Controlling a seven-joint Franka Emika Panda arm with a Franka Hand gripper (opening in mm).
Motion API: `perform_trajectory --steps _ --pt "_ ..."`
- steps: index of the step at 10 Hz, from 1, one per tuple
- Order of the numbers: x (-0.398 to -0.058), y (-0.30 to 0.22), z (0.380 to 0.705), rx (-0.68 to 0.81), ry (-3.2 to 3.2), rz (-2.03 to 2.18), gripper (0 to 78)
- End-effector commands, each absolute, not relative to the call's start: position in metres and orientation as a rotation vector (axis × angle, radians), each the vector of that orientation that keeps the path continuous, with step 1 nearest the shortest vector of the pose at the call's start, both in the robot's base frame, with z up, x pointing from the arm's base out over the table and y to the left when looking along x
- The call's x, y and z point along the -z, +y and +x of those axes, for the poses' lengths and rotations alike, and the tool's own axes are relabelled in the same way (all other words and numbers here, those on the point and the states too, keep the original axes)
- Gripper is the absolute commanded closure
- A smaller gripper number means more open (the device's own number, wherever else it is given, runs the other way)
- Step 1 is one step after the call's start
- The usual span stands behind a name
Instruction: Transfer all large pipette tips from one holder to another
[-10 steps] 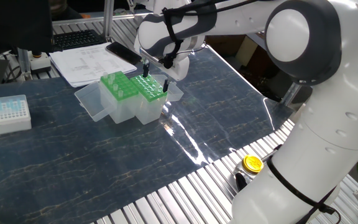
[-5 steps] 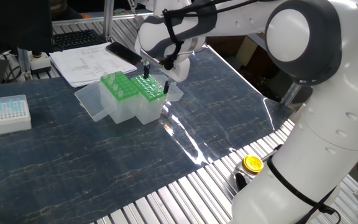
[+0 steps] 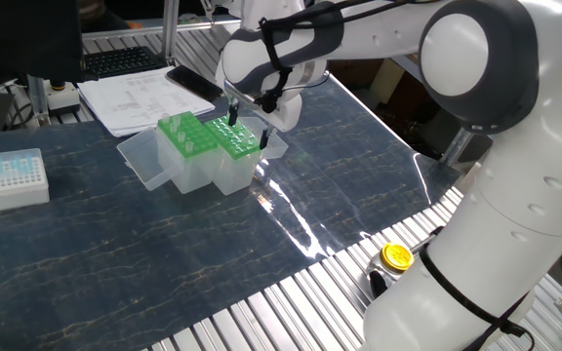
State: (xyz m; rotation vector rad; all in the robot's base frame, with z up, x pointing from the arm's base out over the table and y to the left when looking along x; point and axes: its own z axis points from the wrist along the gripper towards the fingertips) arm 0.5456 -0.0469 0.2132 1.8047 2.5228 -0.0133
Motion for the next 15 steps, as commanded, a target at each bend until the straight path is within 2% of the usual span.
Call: perform_trajectory --steps 1,3,7,12,15 --pt "-0.215 -0.047 0.546 0.004 2.525 1.794 0.1" --pt "-0.215 -0.047 0.546 -0.019 2.549 1.774 0.1" --pt "-0.215 -0.047 0.546 0.064 2.499 1.88 0.1" --pt "-0.214 -0.046 0.53 0.061 2.511 1.86 0.1" --pt "-0.212 -0.049 0.533 0.051 2.519 1.848 0.1"
